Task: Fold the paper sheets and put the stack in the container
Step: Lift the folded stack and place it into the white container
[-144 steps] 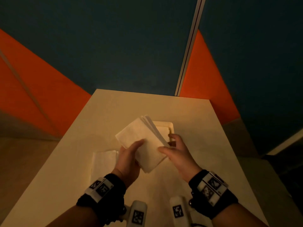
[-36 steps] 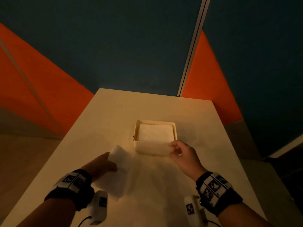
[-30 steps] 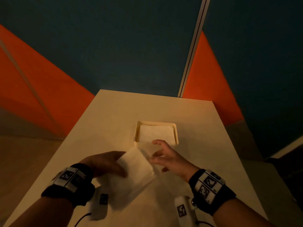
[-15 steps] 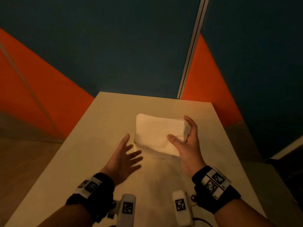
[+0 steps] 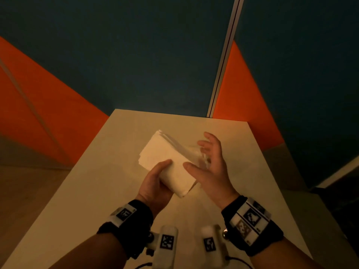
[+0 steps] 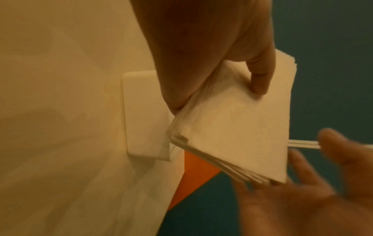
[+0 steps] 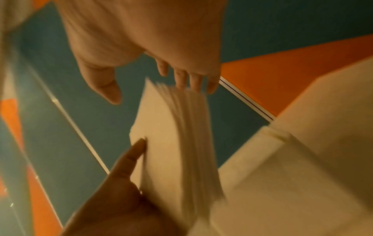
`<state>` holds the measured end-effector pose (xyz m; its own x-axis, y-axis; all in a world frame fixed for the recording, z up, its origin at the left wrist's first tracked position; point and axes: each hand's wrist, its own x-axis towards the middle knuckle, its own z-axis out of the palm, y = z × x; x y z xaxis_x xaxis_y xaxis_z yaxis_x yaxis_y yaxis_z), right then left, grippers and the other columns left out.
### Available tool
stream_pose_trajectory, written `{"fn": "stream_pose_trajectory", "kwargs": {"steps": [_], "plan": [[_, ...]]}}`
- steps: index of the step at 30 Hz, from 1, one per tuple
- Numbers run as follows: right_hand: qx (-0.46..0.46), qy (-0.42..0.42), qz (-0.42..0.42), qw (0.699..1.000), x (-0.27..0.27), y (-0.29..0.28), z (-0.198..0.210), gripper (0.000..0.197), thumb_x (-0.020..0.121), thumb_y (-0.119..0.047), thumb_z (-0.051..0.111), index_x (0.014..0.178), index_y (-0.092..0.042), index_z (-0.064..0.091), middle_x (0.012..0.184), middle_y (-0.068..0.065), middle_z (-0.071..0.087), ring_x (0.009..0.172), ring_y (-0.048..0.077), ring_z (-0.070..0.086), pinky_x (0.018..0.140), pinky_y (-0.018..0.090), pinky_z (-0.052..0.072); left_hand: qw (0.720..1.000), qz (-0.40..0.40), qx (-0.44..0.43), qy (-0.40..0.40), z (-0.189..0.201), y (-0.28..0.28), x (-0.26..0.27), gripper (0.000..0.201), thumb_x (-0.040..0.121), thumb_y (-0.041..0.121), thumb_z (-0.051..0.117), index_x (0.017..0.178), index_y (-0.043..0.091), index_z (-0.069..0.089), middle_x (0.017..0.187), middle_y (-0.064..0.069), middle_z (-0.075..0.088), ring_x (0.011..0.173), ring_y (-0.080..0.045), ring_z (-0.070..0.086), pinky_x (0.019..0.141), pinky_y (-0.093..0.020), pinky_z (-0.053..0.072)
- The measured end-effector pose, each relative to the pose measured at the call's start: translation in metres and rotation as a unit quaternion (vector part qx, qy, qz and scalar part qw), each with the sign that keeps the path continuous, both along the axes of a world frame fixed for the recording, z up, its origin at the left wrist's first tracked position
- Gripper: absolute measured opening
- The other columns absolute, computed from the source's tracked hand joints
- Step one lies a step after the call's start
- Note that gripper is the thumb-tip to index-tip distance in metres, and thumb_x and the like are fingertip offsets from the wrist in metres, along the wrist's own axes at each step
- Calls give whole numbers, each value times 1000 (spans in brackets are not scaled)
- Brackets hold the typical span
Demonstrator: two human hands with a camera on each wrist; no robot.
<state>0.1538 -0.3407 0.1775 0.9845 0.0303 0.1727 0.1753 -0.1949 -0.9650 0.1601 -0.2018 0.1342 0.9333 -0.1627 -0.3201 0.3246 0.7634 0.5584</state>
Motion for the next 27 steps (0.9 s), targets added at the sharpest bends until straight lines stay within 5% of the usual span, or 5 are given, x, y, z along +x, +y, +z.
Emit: {"fn": "stream_pose_trajectory", "kwargs": {"steps": [4, 8, 19, 23, 27], "plan": [[-190, 69, 38, 979, 12, 4, 6, 89, 72, -49, 64, 146, -35, 17, 146, -4, 36, 130, 18, 38, 107, 46, 37, 997, 4, 83, 0, -11, 1, -2, 65, 68, 18, 69, 130, 9, 52, 122, -16, 63, 108, -32, 62, 78, -41, 56], [-256, 119, 102, 954, 12, 19, -8, 88, 53, -65, 49, 134, -34, 30, 124, -2, 55, 109, 21, 56, 92, 45, 49, 997, -16, 72, -10, -18, 1, -1, 62, 69, 19, 67, 129, 11, 54, 121, -19, 63, 107, -34, 62, 75, -40, 56], [-228, 109, 99, 963, 14, 16, -7, 67, 79, -24, 66, 139, -26, 34, 125, 0, 54, 111, 22, 55, 91, 37, 48, 997, -12, 73, 21, -30, 6, 6, 75, 61, 23, 65, 134, 19, 46, 127, -18, 59, 112, -38, 58, 77, -43, 54], [-62, 153, 21, 986, 12, 3, -11, 89, 78, -18, 74, 145, -38, 20, 116, -7, 55, 106, 18, 56, 88, 34, 49, 999, 9, 38, 33, -28, 9, 8, 71, 67, 15, 68, 134, 20, 46, 125, -15, 62, 113, -36, 59, 79, -48, 56], [152, 231, 12, 961, 9, 0, -24, 92, 79, -2, 70, 136, -55, 22, 133, -1, 50, 112, 21, 56, 79, 45, 56, 999, 28, 7, -26, -17, 5, 7, 60, 80, 22, 65, 136, 19, 44, 128, -12, 61, 113, -32, 61, 77, -46, 55]]}}
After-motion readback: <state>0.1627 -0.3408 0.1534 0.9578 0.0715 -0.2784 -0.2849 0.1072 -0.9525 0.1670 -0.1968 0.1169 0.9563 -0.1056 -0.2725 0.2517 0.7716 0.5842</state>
